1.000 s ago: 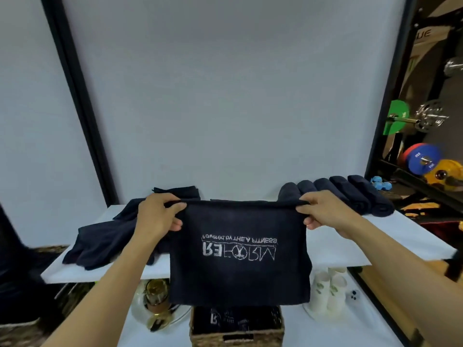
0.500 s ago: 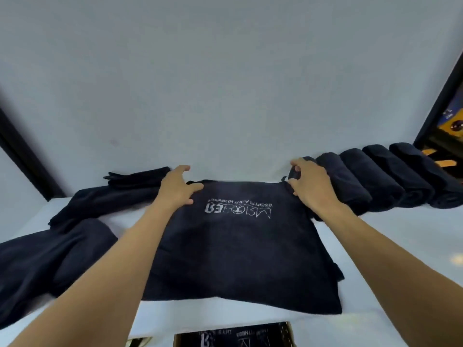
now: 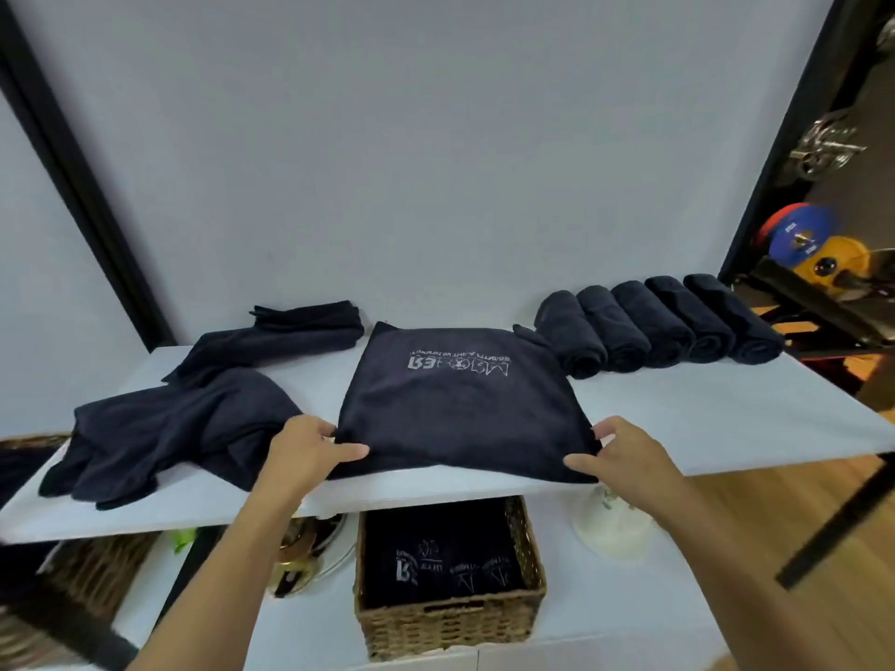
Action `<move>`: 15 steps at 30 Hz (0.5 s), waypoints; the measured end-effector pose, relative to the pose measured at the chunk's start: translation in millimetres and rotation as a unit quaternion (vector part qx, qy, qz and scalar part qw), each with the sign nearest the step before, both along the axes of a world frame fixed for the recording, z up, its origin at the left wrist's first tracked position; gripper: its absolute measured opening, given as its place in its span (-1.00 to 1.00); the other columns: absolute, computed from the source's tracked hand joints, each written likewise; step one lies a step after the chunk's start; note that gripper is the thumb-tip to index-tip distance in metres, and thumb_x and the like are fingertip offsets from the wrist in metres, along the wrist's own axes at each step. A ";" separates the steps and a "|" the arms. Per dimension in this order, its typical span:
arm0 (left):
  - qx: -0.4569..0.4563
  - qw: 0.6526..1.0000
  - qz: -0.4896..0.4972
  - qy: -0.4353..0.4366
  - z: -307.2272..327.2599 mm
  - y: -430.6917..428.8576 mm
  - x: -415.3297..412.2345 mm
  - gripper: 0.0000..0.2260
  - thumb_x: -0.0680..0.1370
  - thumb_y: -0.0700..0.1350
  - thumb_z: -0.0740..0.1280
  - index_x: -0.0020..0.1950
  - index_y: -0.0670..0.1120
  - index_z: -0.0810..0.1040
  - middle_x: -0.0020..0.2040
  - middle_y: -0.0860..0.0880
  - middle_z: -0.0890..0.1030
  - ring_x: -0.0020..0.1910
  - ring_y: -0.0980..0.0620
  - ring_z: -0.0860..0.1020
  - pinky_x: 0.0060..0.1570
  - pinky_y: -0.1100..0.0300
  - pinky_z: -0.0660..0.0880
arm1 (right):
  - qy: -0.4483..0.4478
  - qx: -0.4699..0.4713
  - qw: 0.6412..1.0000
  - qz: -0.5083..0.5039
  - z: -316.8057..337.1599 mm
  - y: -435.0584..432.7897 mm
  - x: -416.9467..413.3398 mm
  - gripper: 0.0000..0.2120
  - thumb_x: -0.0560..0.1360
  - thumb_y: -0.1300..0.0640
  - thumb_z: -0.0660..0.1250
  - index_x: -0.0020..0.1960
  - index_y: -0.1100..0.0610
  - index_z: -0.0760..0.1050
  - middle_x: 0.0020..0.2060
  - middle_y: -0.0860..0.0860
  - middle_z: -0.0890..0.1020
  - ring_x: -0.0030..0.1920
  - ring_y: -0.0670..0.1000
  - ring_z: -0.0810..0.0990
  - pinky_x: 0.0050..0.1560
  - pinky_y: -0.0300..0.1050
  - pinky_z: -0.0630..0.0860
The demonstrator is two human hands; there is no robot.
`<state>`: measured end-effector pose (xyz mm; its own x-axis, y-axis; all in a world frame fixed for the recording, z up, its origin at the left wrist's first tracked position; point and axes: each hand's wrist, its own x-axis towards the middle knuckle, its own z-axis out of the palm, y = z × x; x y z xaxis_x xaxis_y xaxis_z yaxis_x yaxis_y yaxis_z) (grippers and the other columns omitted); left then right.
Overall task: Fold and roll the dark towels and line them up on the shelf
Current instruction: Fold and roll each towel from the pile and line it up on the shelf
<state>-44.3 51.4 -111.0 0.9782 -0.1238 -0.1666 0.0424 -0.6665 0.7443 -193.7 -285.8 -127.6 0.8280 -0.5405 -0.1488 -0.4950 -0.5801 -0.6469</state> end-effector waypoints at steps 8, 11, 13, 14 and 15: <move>-0.218 0.976 0.013 0.006 6.2 30.7 -50.4 -0.78 0.54 -0.12 0.40 -0.26 -0.09 0.45 -0.26 -0.04 0.45 -0.27 -0.01 0.50 -0.33 0.15 0.29 | -0.198 0.154 0.966 -0.062 4.7 12.0 -28.1 -0.92 0.45 0.12 0.47 -0.12 0.08 0.59 -0.17 0.00 0.63 -0.14 0.00 0.58 -0.19 -0.14 0.44; -0.288 0.957 0.034 0.009 5.4 30.6 -64.5 -0.85 0.63 -0.13 0.27 -0.11 -0.12 0.38 -0.20 -0.09 0.43 -0.32 -0.06 0.61 -0.41 0.15 0.25 | -0.300 0.195 0.930 -0.087 12.7 13.2 -34.9 -0.91 0.51 0.14 0.41 -0.16 0.13 0.57 -0.19 0.01 0.65 -0.13 0.01 0.60 -0.06 -0.02 0.53; -0.306 0.951 0.043 0.012 0.8 26.8 -74.7 -0.87 0.65 -0.13 0.23 -0.06 -0.13 0.37 -0.22 -0.10 0.51 -0.34 -0.14 0.64 -0.48 0.18 0.28 | -0.328 0.152 0.926 -0.105 13.1 15.6 -38.3 -0.88 0.52 0.12 0.38 -0.20 0.08 0.57 -0.26 -0.08 0.65 -0.16 -0.03 0.61 -0.10 -0.06 0.53; -0.314 0.948 0.048 0.016 -2.1 25.5 -79.6 -0.88 0.66 -0.14 0.22 -0.04 -0.14 0.38 -0.22 -0.14 0.57 -0.33 -0.17 0.66 -0.50 0.19 0.33 | -0.330 0.119 0.929 -0.117 11.8 15.9 -40.0 -0.86 0.52 0.10 0.37 -0.22 0.06 0.57 -0.30 -0.10 0.65 -0.18 -0.04 0.61 -0.15 -0.08 0.52; -0.322 0.945 0.052 0.019 -4.7 24.8 -84.5 -0.89 0.66 -0.14 0.21 -0.02 -0.16 0.38 -0.21 -0.20 0.62 -0.32 -0.20 0.67 -0.48 0.17 0.40 | -0.324 0.091 0.933 -0.126 10.1 15.6 -42.0 -0.84 0.51 0.10 0.36 -0.25 0.05 0.56 -0.32 -0.10 0.64 -0.20 -0.03 0.61 -0.18 -0.07 0.51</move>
<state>-128.8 76.1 -115.7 0.9856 -0.1145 -0.1244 0.1174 -0.0659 0.9909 -235.6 -270.3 -117.6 0.6258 -0.7449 0.2313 -0.0717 -0.3502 -0.9339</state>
